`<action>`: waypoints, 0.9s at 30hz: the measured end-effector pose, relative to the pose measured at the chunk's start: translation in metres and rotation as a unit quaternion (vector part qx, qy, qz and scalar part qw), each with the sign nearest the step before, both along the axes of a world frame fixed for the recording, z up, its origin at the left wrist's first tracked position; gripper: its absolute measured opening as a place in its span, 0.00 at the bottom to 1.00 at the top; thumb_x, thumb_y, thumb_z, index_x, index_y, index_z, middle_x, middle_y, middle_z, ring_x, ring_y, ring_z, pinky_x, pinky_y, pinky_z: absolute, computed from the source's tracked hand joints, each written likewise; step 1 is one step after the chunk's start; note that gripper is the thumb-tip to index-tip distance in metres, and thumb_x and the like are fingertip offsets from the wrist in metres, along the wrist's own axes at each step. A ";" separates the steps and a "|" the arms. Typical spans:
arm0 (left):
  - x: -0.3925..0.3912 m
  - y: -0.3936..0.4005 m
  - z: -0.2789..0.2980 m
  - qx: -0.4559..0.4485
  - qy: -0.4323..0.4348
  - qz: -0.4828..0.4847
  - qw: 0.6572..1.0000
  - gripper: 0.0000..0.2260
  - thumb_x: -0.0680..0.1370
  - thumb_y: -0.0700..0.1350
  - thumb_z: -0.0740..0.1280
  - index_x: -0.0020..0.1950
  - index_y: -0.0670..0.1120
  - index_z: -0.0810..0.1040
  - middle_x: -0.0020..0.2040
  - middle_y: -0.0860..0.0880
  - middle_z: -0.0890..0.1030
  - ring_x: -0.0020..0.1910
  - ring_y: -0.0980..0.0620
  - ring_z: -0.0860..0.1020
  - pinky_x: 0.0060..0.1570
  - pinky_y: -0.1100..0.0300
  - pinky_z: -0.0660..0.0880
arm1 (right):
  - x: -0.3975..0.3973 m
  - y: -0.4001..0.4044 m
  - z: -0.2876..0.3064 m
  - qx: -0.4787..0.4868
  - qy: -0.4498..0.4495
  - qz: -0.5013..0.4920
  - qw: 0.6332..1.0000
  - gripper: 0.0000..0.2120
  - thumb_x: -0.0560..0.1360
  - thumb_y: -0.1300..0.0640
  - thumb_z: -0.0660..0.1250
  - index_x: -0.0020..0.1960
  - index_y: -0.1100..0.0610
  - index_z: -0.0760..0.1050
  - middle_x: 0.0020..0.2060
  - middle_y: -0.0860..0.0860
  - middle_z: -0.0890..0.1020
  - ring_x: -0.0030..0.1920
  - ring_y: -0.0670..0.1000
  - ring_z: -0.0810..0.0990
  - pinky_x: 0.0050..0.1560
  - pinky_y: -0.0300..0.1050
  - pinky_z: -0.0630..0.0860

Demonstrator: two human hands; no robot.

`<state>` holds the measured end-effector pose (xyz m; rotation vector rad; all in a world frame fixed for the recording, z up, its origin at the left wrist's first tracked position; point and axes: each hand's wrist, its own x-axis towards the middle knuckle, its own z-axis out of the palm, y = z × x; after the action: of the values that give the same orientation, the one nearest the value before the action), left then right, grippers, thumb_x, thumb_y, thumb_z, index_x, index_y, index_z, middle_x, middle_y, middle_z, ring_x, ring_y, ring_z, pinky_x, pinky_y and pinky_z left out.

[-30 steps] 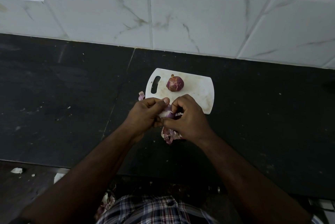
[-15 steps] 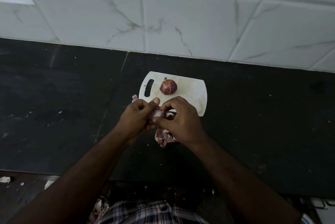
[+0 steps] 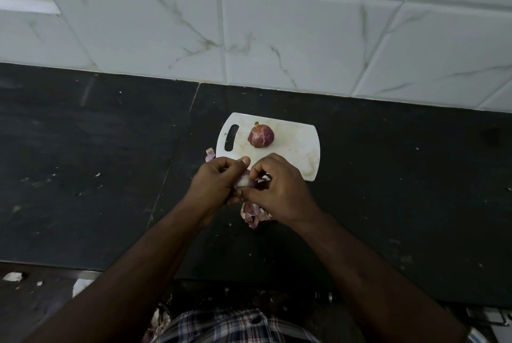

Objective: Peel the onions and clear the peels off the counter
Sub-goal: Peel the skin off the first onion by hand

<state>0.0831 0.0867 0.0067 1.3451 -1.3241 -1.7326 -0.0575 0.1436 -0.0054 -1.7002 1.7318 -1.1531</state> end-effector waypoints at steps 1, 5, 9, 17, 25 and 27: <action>0.000 0.001 0.002 -0.008 -0.008 0.000 1.000 0.14 0.80 0.50 0.69 0.47 0.39 0.80 0.33 0.45 0.81 0.24 0.56 0.76 0.25 0.65 0.72 | 0.001 0.000 -0.001 0.002 0.001 -0.003 1.000 0.13 0.66 0.54 0.79 0.42 0.55 0.76 0.40 0.47 0.77 0.42 0.46 0.78 0.45 0.48 0.79; -0.001 0.002 0.004 -0.035 -0.034 0.012 0.999 0.15 0.81 0.50 0.68 0.45 0.39 0.79 0.30 0.47 0.80 0.22 0.57 0.75 0.22 0.67 0.70 | 0.005 0.002 -0.002 0.011 -0.016 -0.021 1.000 0.13 0.66 0.56 0.79 0.44 0.54 0.76 0.38 0.49 0.78 0.40 0.48 0.78 0.43 0.48 0.79; 0.003 -0.006 0.004 -0.029 -0.028 0.040 0.998 0.15 0.81 0.51 0.67 0.49 0.38 0.78 0.39 0.42 0.81 0.27 0.54 0.80 0.25 0.63 0.74 | 0.006 0.004 -0.005 0.027 -0.024 -0.024 0.999 0.11 0.68 0.60 0.77 0.46 0.55 0.77 0.37 0.48 0.79 0.41 0.47 0.79 0.44 0.50 0.80; 0.002 -0.004 -0.004 0.008 0.014 -0.048 0.999 0.16 0.81 0.54 0.66 0.54 0.41 0.83 0.39 0.48 0.83 0.31 0.58 0.79 0.34 0.63 0.77 | 0.005 -0.001 -0.003 0.000 0.009 -0.053 0.999 0.19 0.65 0.51 0.81 0.51 0.54 0.79 0.47 0.46 0.80 0.47 0.41 0.78 0.46 0.29 0.72; 0.000 -0.005 -0.003 -0.013 -0.014 -0.005 1.000 0.21 0.81 0.53 0.67 0.52 0.33 0.80 0.35 0.41 0.79 0.28 0.54 0.78 0.28 0.64 0.76 | 0.004 0.000 -0.009 0.007 0.002 -0.046 0.999 0.13 0.66 0.57 0.79 0.35 0.54 0.74 0.38 0.47 0.74 0.38 0.46 0.76 0.38 0.43 0.77; 0.001 -0.007 -0.004 -0.019 -0.021 -0.012 1.000 0.20 0.80 0.53 0.68 0.51 0.34 0.81 0.36 0.41 0.81 0.29 0.53 0.79 0.30 0.62 0.77 | 0.003 0.000 -0.010 0.002 -0.005 -0.037 0.999 0.13 0.67 0.58 0.79 0.36 0.54 0.74 0.39 0.48 0.74 0.38 0.46 0.77 0.40 0.47 0.79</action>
<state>0.0841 0.0799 0.0032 1.3566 -1.3943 -1.6956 -0.0542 0.1432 -0.0156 -1.6370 1.8045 -1.1873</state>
